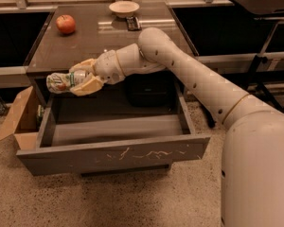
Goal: Place 7up can into top drawer
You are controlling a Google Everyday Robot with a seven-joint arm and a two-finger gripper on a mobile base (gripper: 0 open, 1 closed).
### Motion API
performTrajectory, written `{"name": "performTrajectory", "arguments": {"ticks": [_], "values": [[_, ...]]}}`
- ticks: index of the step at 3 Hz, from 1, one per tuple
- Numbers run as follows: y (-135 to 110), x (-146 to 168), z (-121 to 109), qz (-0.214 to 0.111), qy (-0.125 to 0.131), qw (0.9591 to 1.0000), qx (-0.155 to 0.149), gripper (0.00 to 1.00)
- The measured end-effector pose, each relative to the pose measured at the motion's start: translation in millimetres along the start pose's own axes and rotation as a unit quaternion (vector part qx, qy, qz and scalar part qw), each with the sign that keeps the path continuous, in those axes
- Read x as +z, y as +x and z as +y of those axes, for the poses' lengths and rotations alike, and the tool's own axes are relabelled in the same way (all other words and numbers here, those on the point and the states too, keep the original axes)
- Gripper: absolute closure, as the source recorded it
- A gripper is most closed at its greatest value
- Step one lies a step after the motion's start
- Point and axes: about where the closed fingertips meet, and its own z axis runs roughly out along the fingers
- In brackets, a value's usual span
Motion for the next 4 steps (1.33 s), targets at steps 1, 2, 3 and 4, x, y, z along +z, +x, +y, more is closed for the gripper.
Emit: {"name": "performTrajectory", "arguments": {"ticks": [1,2,3,4], "values": [[18,7,28,0.008,-0.037,0.9989,0.026,1.00],[39,13,51,0.015,-0.056,0.9970,0.051,1.00],[69,20,63,0.034,-0.069,0.9940,0.079,1.00],[119,18,69,0.049,-0.061,0.9901,0.117,0.96]]}}
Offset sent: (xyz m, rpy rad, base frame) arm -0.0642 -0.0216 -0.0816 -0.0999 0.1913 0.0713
